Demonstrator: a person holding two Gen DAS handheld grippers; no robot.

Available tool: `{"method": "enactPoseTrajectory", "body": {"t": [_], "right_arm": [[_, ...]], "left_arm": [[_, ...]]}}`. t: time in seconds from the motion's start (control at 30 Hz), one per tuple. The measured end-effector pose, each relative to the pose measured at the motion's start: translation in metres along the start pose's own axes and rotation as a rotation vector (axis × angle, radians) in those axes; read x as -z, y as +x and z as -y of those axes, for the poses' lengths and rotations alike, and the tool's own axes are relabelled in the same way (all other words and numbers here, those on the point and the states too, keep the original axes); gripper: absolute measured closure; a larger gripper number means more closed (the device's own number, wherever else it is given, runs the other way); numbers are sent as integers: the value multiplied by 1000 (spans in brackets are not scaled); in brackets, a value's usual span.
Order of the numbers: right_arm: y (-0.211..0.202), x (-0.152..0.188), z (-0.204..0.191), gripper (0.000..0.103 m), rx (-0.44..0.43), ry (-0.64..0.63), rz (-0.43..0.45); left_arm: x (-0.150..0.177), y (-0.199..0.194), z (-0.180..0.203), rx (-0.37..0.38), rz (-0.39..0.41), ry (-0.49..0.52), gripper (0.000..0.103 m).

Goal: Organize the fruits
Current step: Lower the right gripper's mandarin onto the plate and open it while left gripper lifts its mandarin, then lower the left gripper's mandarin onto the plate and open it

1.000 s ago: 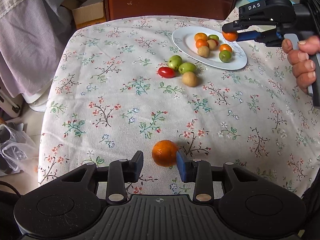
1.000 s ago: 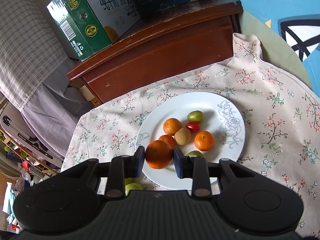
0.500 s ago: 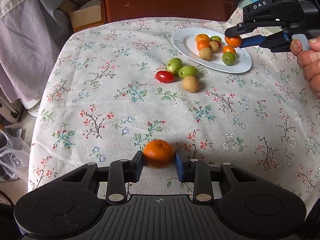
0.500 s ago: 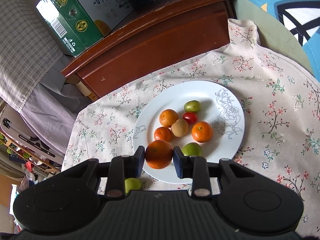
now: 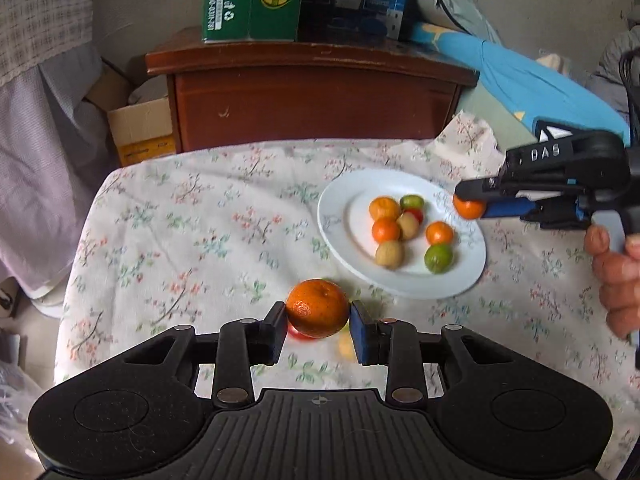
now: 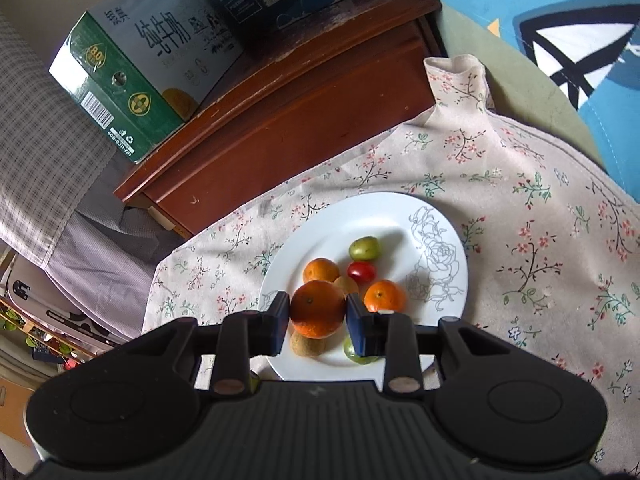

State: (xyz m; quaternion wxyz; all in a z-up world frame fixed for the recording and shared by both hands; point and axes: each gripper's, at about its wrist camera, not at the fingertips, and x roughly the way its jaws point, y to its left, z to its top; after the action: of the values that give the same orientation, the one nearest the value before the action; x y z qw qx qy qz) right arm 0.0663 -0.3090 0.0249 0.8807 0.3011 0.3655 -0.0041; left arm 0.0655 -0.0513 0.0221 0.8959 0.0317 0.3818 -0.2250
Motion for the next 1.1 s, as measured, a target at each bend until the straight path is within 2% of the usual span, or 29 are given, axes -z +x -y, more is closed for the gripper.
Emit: {"method": "enactPoseTrajectory", "body": {"t": [0.13,0.27,0.5,0.87,0.97,1.03,1.1], "right_arm": [[4,-2,4,72,17,-1,4],[11,-5,6,72,47,-8,11],[22,-12,15,72,114,0,51],[43,-11,31,71,162,27,25],[43,-11,30,67,159,39,36],[42,-12,30,57,147,45,43],[40,-13,28,57,140,40,43]], "left_arm": [[-27,21,7,41,35,3,72],[-42,45,12,54,26,38,72],[-47,73,11,80,3,45,72],[-55,98,9,119,-6,-9,72],[-55,94,6,119,7,-24,71],[-55,93,5,120,6,-28,70],[-56,92,5,112,5,-37,69]]}}
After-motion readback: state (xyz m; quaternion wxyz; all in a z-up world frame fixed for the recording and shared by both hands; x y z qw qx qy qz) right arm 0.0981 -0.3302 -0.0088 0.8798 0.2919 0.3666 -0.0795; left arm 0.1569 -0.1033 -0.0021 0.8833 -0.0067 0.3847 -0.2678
